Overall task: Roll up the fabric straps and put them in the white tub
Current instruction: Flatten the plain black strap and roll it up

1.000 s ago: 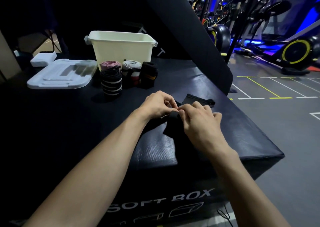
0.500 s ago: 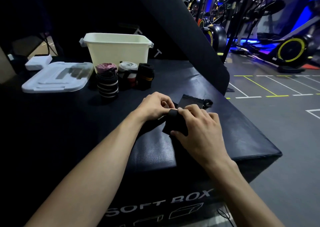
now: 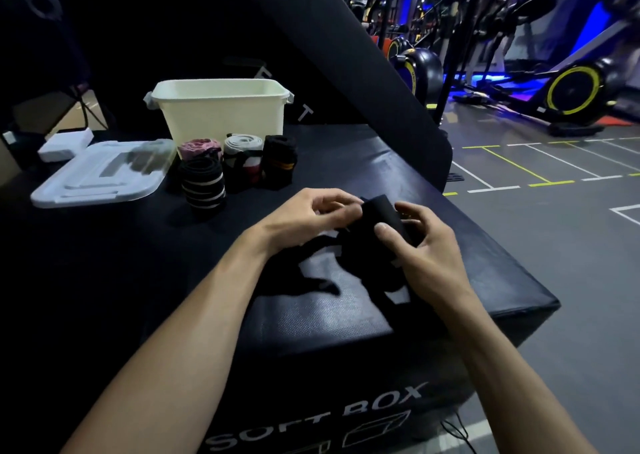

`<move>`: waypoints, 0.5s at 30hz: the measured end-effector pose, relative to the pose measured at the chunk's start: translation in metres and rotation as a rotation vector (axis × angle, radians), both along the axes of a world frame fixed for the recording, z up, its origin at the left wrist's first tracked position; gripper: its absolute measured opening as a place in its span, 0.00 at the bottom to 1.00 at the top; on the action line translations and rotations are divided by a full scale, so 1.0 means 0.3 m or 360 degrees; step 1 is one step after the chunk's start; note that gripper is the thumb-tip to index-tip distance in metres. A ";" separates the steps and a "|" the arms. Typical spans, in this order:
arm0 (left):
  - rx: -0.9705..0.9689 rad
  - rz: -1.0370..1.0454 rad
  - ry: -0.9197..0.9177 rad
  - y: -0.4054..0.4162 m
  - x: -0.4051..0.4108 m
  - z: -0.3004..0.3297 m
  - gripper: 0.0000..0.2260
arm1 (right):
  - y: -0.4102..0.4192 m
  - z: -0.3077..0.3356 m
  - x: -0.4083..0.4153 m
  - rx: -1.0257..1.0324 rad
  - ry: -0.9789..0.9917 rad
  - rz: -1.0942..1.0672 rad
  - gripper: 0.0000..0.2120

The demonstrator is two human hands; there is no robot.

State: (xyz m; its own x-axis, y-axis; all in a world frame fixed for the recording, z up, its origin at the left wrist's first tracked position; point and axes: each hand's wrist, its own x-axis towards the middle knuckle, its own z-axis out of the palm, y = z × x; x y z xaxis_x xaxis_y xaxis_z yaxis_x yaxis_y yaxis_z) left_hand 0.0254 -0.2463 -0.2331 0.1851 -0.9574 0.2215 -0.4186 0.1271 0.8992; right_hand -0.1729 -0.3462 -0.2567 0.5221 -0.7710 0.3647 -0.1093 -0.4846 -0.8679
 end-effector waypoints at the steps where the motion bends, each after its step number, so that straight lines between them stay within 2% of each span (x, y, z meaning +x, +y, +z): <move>1: -0.0023 -0.0006 -0.0061 -0.001 -0.010 0.002 0.14 | -0.006 0.000 -0.006 0.0143 -0.0116 0.0034 0.20; 4: -0.0208 0.0050 -0.0200 -0.018 -0.028 -0.003 0.15 | -0.013 0.003 -0.025 0.0521 -0.0382 0.0191 0.15; 11: -0.0448 -0.0032 0.0028 -0.039 -0.059 0.007 0.12 | -0.008 0.020 -0.075 0.0977 -0.0455 0.0701 0.18; 15: -0.0471 -0.0072 0.0183 -0.047 -0.072 -0.001 0.12 | -0.005 0.017 -0.083 0.1083 -0.0500 0.0801 0.21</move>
State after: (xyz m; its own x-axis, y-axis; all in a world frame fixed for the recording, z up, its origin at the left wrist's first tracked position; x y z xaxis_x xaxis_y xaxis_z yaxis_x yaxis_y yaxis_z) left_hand 0.0039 -0.2605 -0.2335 0.1841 -0.8623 0.4718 -0.3041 0.4065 0.8616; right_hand -0.1980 -0.3477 -0.2516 0.8094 -0.5794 0.0958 0.2674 0.2184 -0.9385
